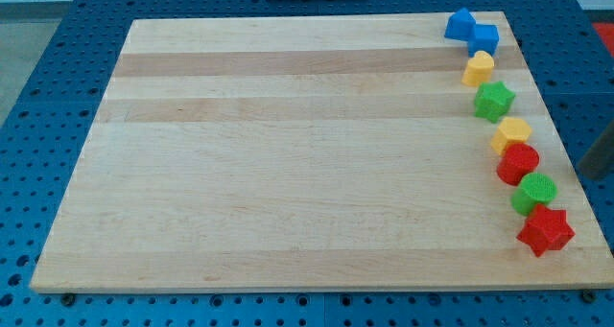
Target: Move your arm at top right
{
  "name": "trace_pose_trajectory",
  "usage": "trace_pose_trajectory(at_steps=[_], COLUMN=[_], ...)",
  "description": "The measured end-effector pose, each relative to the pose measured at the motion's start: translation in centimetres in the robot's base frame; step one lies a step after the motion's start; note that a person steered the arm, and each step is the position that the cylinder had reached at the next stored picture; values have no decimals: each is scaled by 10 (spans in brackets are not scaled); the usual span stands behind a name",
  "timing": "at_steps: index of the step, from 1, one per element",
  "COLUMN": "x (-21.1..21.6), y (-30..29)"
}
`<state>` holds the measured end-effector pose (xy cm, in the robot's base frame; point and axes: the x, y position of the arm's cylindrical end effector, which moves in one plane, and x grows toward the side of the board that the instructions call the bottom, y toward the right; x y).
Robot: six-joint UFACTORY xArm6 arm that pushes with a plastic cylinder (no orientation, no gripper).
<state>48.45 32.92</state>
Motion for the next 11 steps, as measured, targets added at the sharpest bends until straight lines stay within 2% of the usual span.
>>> trace_pose_trajectory(at_steps=[1, 6, 8, 9, 10, 11], x=[-29, -158, -239, -247, -264, -271], y=[16, 7, 6, -27, -33, -77])
